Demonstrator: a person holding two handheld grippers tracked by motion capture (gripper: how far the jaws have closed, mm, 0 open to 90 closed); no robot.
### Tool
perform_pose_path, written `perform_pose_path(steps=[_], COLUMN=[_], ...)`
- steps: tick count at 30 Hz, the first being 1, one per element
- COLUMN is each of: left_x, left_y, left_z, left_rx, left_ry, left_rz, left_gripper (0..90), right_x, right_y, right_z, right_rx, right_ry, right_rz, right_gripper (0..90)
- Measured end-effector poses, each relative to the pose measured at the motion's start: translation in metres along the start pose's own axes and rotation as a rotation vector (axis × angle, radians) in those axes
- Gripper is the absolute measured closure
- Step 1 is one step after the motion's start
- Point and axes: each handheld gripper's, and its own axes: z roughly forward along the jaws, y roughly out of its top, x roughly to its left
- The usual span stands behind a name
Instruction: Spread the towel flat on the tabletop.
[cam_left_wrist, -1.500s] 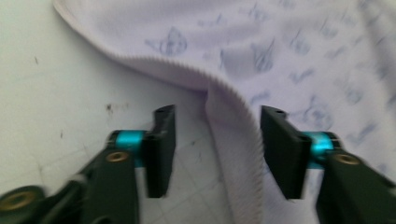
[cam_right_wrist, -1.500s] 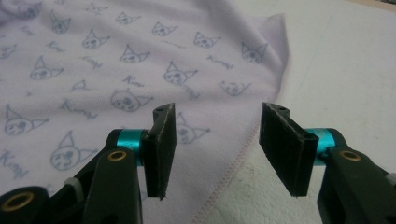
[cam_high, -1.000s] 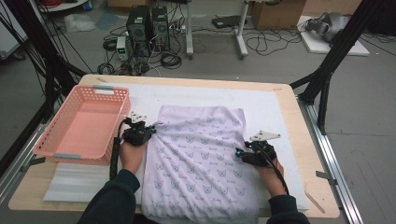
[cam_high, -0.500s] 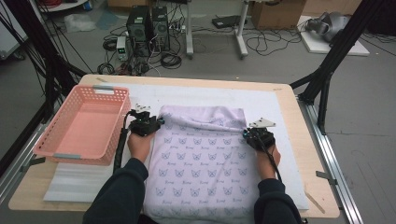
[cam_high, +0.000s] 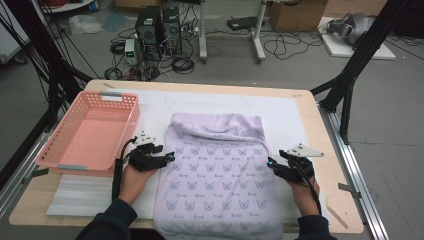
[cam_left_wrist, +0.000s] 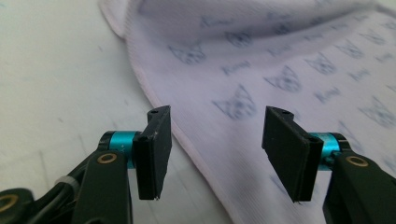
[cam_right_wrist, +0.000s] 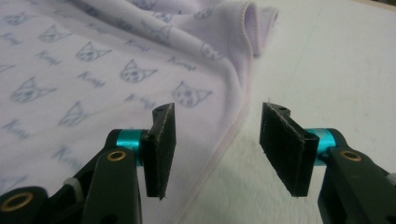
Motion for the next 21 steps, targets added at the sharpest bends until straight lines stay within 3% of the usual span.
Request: perform_pose_path(steps=[4,7,10,16,19,21], left_x=[-0.009,-0.016,-0.022,-0.023,-0.030,-0.037], left_y=[-0.017,-0.024,-0.029,-0.045,-0.050,-0.053], left_z=[-0.012,-0.020,-0.026,-0.042,-0.047,-0.048], left_rx=[0.008,0.023,0.037,0.025,0.029,0.032], left_ry=[-0.046,-0.081,-0.091,-0.089,-0.090,-0.065], left_rz=[-0.006,0.001,0.030,0.006,0.039,0.100], left_gripper=[43.2,44.1,44.2,46.6,48.3,53.1], right_x=[0.007,0.017,0.027,0.040,0.043,0.042], right_y=[-0.012,-0.022,-0.027,-0.038,-0.045,-0.046], right_z=[-0.012,-0.020,-0.025,-0.039,-0.039,-0.039], right_rx=[0.016,0.043,0.071,0.092,0.121,0.114], right_ry=[0.017,0.062,0.089,0.092,0.083,0.095], right_rz=[0.007,0.001,-0.012,-0.013,-0.044,-0.034], right_gripper=[43.3,43.2,43.1,44.6,49.9,54.1])
